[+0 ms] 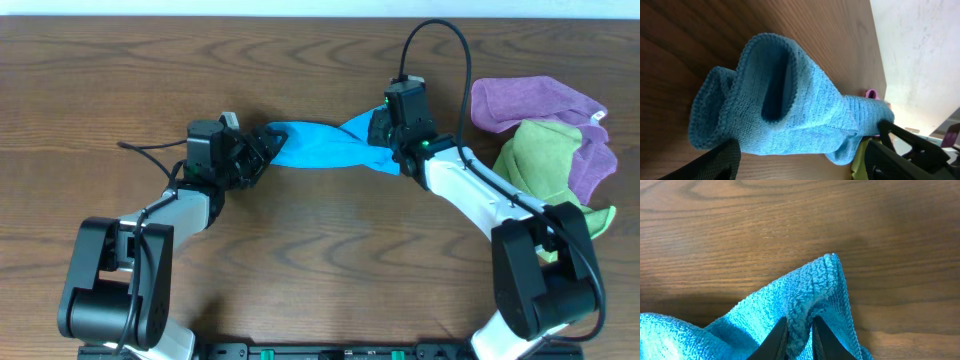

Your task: Fold the cloth

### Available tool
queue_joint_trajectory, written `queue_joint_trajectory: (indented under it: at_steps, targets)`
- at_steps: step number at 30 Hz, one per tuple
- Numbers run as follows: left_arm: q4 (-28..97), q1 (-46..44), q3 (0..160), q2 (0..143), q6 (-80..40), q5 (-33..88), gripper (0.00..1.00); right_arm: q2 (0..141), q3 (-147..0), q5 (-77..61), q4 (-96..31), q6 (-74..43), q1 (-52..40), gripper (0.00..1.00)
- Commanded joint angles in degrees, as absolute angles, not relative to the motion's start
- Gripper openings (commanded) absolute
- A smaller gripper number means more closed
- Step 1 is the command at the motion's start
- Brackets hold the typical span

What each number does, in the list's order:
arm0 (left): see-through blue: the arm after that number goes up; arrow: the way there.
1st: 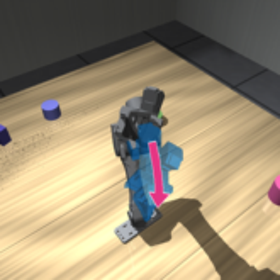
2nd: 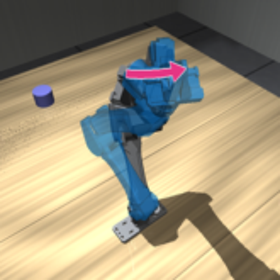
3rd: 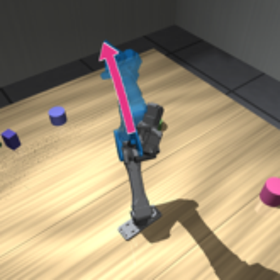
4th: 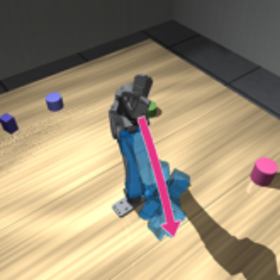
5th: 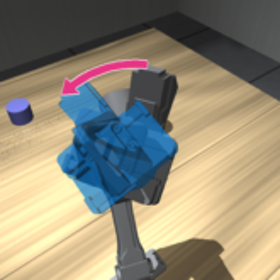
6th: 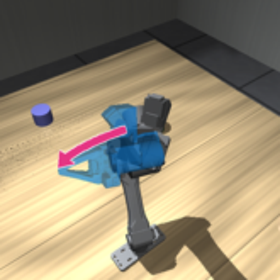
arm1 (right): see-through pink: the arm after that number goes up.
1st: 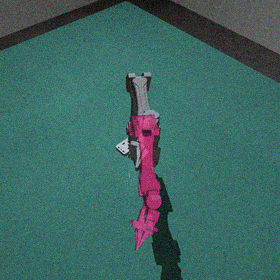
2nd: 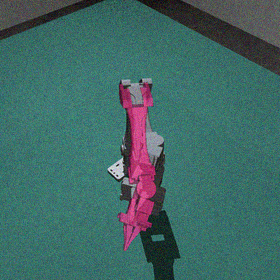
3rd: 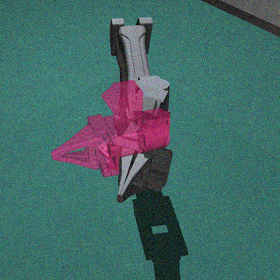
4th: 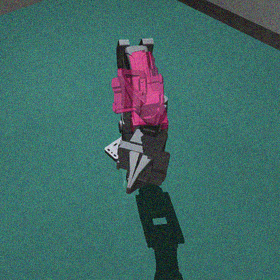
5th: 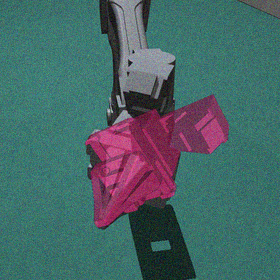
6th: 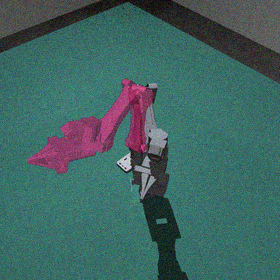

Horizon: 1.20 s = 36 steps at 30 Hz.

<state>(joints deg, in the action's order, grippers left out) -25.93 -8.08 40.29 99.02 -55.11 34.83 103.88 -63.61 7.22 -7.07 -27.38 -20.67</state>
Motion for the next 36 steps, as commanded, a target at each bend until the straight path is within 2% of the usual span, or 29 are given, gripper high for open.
queue_joint_trajectory:
  at_steps: [1, 12, 20, 27, 36]
  targets:
    - [-25.98, -7.94, 41.10, 100.47, -52.42, 33.58, 0.80, 103.68, -63.72, 7.01, -7.22, -26.92, -21.08, 0.16]
    - [-32.67, -8.67, 41.34, 105.91, -52.73, 34.13, 0.79, 103.68, -63.72, 7.03, -7.25, -26.89, -21.08, 0.16]
    - [-38.06, -8.62, 43.16, 106.52, -52.93, 38.61, 0.75, 103.68, -63.72, 7.03, -7.31, -26.87, -21.08, 0.16]
    - [-37.69, -8.58, 46.48, 106.32, -52.71, 42.00, 0.70, 103.68, -63.72, 7.03, -8.21, -26.87, -21.08, 0.16]
    - [-34.48, -8.56, 46.57, 106.32, -51.94, 41.63, 0.71, 103.68, -63.72, 7.03, -8.78, -26.87, -21.08, 0.15]
